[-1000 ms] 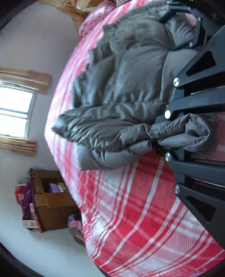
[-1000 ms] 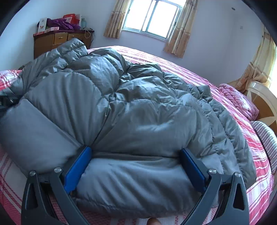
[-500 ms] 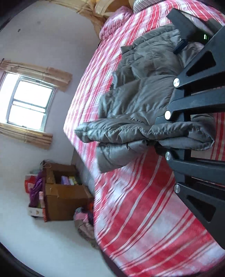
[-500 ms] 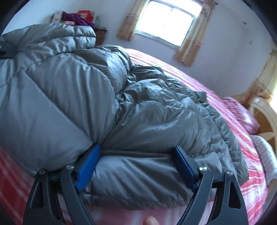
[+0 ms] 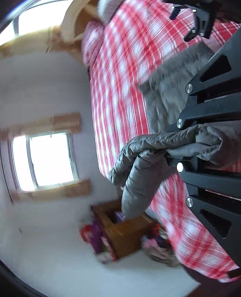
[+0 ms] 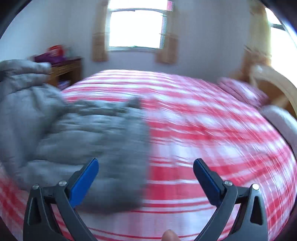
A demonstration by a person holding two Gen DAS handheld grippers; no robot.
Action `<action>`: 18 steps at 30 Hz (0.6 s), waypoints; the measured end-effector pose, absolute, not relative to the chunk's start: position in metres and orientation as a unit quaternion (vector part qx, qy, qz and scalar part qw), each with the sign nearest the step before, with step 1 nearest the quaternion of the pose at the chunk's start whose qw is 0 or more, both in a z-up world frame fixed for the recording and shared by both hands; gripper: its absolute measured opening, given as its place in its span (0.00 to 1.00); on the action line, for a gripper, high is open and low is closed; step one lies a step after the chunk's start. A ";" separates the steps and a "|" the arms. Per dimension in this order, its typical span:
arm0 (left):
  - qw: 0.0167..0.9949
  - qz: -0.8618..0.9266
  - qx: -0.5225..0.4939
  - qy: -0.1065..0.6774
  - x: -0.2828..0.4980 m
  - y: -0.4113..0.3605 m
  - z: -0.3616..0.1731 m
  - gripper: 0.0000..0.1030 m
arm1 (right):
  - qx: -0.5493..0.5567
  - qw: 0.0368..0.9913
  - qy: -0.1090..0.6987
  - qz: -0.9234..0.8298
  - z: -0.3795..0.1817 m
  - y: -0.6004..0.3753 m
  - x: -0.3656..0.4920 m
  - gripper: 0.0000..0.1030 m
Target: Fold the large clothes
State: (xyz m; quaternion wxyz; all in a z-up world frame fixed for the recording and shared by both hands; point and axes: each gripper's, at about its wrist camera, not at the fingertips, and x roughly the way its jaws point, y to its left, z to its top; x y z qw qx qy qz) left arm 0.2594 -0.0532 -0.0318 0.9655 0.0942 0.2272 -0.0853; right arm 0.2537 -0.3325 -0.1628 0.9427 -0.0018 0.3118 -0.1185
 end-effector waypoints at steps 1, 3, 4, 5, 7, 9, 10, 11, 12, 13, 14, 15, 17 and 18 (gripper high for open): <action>0.964 -0.094 0.113 0.222 0.263 -0.075 -0.037 0.06 | 0.019 0.939 0.316 -0.136 -0.167 -0.353 0.250 1.00; 0.958 -0.113 0.159 0.212 0.268 -0.123 -0.055 0.06 | 0.048 0.933 0.318 -0.161 -0.174 -0.377 0.243 1.00; 0.954 -0.121 0.176 0.210 0.272 -0.143 -0.064 0.06 | 0.058 0.930 0.320 -0.172 -0.178 -0.390 0.239 1.00; 0.950 -0.129 0.190 0.210 0.274 -0.160 -0.074 0.06 | 0.069 0.927 0.320 -0.183 -0.182 -0.401 0.234 1.00; 0.941 -0.137 0.237 0.201 0.276 -0.198 -0.101 0.06 | 0.086 0.922 0.324 -0.195 -0.188 -0.416 0.230 1.00; 0.928 -0.149 0.271 0.209 0.276 -0.230 -0.126 0.06 | 0.099 0.916 0.333 -0.199 -0.196 -0.430 0.227 1.00; 0.921 -0.155 0.284 0.217 0.278 -0.242 -0.138 0.06 | 0.103 0.915 0.337 -0.199 -0.201 -0.435 0.226 1.00; 0.914 -0.160 0.297 0.224 0.277 -0.250 -0.151 0.06 | 0.106 0.913 0.340 -0.200 -0.205 -0.440 0.225 1.00; 0.910 -0.162 0.308 0.226 0.277 -0.255 -0.157 0.07 | 0.109 0.911 0.344 -0.201 -0.207 -0.441 0.225 1.00; 0.906 -0.163 0.324 0.221 0.275 -0.259 -0.165 0.08 | 0.114 0.909 0.347 -0.201 -0.210 -0.443 0.223 1.00; 0.902 -0.158 0.342 0.210 0.270 -0.263 -0.171 0.12 | 0.125 0.907 0.350 -0.197 -0.213 -0.446 0.223 1.00; 0.899 -0.159 0.353 0.203 0.266 -0.264 -0.172 0.16 | 0.135 0.906 0.351 -0.197 -0.214 -0.449 0.223 1.00; 0.897 -0.159 0.364 0.194 0.258 -0.263 -0.165 0.25 | 0.141 0.905 0.350 -0.196 -0.213 -0.453 0.221 1.00; 0.898 -0.161 0.361 0.190 0.253 -0.259 -0.156 0.34 | 0.140 0.905 0.350 -0.197 -0.213 -0.454 0.220 1.00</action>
